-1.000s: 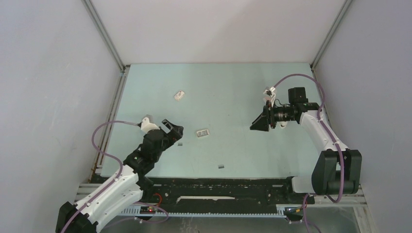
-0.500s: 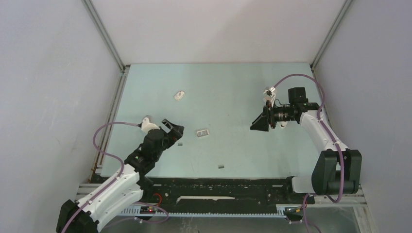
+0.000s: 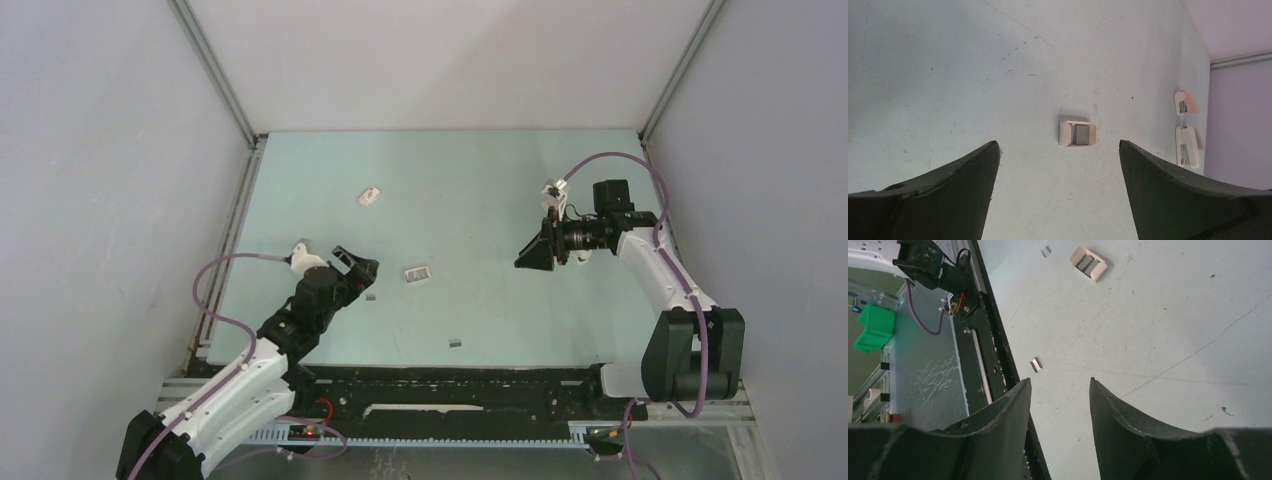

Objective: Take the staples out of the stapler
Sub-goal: Adjust the stapler at the center of the board.

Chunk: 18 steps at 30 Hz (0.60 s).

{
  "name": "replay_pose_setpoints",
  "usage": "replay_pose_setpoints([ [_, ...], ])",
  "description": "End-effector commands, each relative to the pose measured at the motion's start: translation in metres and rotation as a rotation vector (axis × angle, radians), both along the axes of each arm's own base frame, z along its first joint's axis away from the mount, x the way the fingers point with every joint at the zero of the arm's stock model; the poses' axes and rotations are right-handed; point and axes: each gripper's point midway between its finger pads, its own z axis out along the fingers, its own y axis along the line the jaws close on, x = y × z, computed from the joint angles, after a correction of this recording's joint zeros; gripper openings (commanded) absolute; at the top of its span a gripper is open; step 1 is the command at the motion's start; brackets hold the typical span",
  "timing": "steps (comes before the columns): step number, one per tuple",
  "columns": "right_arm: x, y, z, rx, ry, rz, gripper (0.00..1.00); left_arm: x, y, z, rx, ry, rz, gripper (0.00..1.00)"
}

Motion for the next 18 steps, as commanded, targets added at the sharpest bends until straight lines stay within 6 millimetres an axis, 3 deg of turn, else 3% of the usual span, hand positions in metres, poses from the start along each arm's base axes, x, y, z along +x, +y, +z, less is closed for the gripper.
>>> replay_pose_setpoints([
  [1, -0.002, 0.002, 0.002, 0.011, -0.012, 0.017, 0.56, 0.002, -0.001, -0.003, -0.033, -0.006, 0.008, 0.94],
  [18, -0.001, 0.003, 0.001, 0.011, -0.009, 0.019, 0.56, 0.010, -0.023, -0.002, -0.084, 0.118, -0.087, 0.89],
])
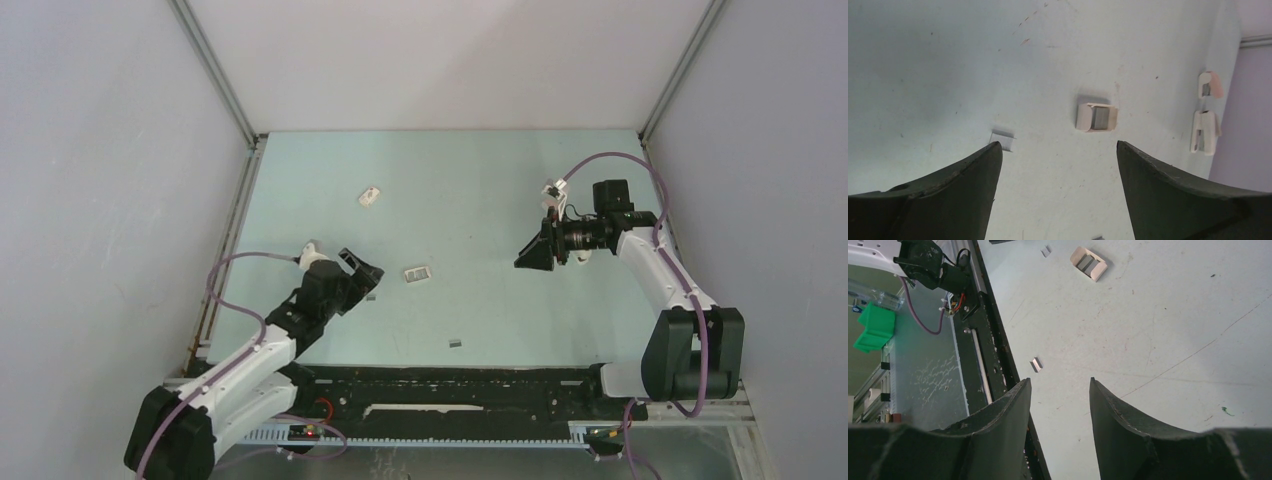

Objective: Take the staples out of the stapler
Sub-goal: Adjust the stapler at the center of the board.

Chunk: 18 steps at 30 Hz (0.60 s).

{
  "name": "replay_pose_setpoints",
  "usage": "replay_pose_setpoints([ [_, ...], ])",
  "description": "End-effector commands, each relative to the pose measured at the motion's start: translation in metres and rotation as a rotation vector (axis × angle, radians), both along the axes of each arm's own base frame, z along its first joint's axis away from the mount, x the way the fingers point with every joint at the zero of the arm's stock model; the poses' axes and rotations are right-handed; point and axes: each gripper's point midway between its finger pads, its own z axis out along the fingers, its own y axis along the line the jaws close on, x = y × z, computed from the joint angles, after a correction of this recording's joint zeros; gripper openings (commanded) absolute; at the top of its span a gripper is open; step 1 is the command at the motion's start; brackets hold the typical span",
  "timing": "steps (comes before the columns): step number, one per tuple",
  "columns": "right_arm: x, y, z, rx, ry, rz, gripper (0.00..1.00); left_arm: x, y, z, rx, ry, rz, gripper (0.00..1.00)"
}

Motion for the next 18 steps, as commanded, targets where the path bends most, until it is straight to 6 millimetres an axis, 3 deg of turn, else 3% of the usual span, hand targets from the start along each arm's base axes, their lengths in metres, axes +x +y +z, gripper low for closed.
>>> replay_pose_setpoints([
  [1, -0.002, 0.003, 0.001, 0.010, -0.012, 0.019, 0.56, 0.012, -0.015, 0.027, -0.041, -0.011, -0.042, 0.89],
  [18, -0.001, 0.002, 0.000, 0.008, -0.010, 0.019, 0.56, 0.018, -0.020, 0.001, -0.002, 0.174, -0.012, 0.80],
])
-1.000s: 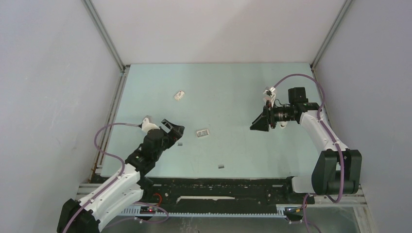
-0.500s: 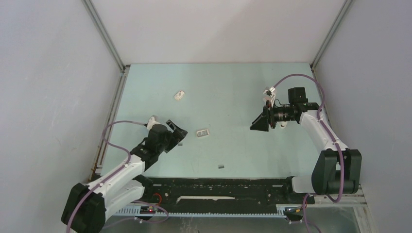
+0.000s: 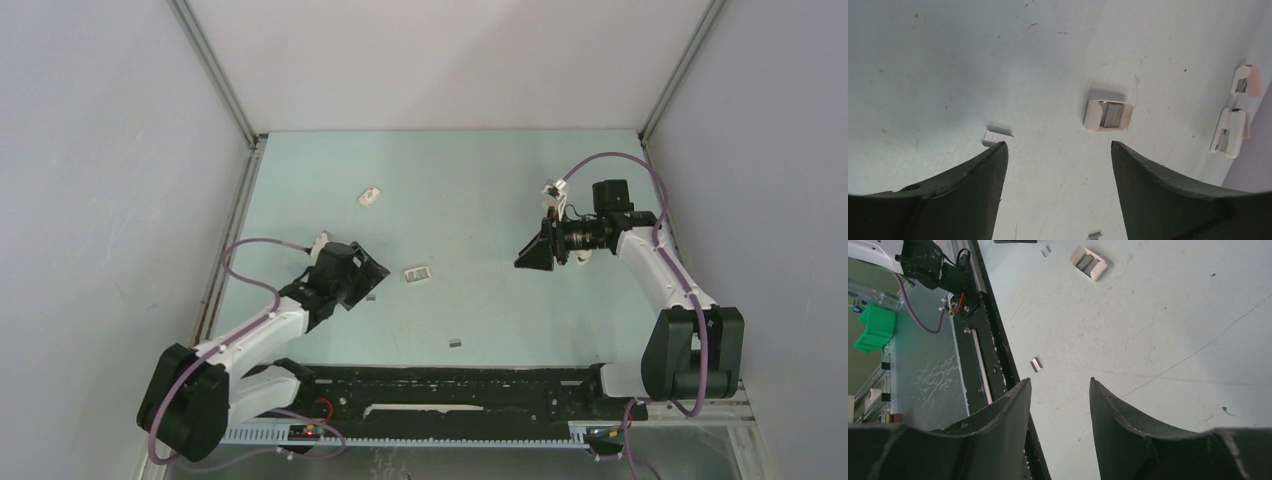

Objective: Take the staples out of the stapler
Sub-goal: Adjust the stapler at the center of the board.

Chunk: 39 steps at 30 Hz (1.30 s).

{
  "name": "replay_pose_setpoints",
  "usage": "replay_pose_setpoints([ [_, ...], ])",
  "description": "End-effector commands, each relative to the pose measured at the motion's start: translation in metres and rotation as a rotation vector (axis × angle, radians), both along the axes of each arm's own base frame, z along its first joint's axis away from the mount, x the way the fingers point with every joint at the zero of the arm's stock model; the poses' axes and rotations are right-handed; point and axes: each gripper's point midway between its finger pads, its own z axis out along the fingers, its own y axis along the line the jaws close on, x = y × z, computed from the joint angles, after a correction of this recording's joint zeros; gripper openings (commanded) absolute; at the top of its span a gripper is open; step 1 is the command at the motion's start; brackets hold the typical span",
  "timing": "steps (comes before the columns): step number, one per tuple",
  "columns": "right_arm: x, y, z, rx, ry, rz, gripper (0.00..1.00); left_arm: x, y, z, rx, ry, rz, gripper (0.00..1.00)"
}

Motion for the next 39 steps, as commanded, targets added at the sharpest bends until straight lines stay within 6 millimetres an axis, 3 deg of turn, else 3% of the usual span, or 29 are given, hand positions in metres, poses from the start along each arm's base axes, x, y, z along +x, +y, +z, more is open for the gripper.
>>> replay_pose_setpoints([
  [1, -0.001, 0.002, 0.000, 0.008, -0.011, 0.018, 0.56, 0.012, -0.006, 0.015, -0.032, -0.002, 0.024, 0.80],
  [12, 0.000, 0.003, -0.003, 0.007, -0.001, 0.019, 0.56, 0.012, -0.002, 0.002, -0.009, 0.097, 0.134, 0.79],
  [22, -0.001, 0.002, -0.002, 0.006, -0.006, 0.020, 0.56, 0.021, -0.005, -0.006, 0.022, 0.150, 0.175, 0.54],
  [26, 0.000, 0.002, -0.002, 0.005, -0.006, 0.018, 0.56, 0.014, 0.007, -0.003, 0.071, 0.158, 0.205, 0.53],
  [31, 0.000, 0.002, -0.003, 0.007, -0.004, 0.020, 0.56, 0.005, 0.017, -0.001, 0.070, 0.152, 0.245, 0.38],
  [39, 0.000, 0.002, -0.002, 0.007, -0.007, 0.020, 0.56, -0.011, 0.024, -0.008, 0.032, 0.174, 0.292, 0.36],
])
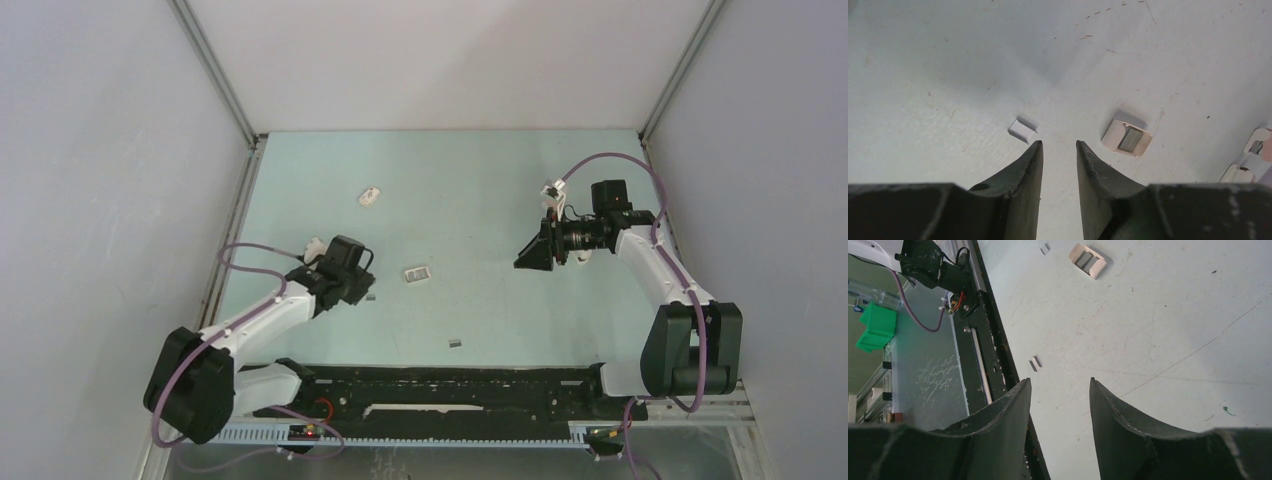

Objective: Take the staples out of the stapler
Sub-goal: Adjust the stapler at the center of the board.

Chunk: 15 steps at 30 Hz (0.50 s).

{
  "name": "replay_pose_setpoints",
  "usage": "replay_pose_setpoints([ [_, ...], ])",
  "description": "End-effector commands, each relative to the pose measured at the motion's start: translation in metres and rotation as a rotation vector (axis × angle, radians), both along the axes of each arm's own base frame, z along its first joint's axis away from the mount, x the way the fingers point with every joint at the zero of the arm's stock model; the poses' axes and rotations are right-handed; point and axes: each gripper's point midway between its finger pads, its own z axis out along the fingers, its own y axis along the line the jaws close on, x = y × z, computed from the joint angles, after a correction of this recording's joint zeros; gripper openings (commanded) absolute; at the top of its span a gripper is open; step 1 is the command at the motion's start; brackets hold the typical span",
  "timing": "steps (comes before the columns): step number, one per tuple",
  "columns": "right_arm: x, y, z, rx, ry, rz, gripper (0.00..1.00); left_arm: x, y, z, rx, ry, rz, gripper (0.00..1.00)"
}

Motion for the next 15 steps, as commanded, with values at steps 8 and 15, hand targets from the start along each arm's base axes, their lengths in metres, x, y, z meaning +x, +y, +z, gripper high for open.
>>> replay_pose_setpoints([
  [8, -0.002, 0.002, 0.002, 0.014, -0.018, 0.020, 0.56, -0.023, 0.014, -0.015, -0.086, -0.008, 0.139, 0.35],
  [15, -0.002, 0.002, 0.003, 0.014, -0.020, 0.020, 0.56, -0.031, 0.010, -0.029, -0.071, 0.113, 0.131, 0.32],
])
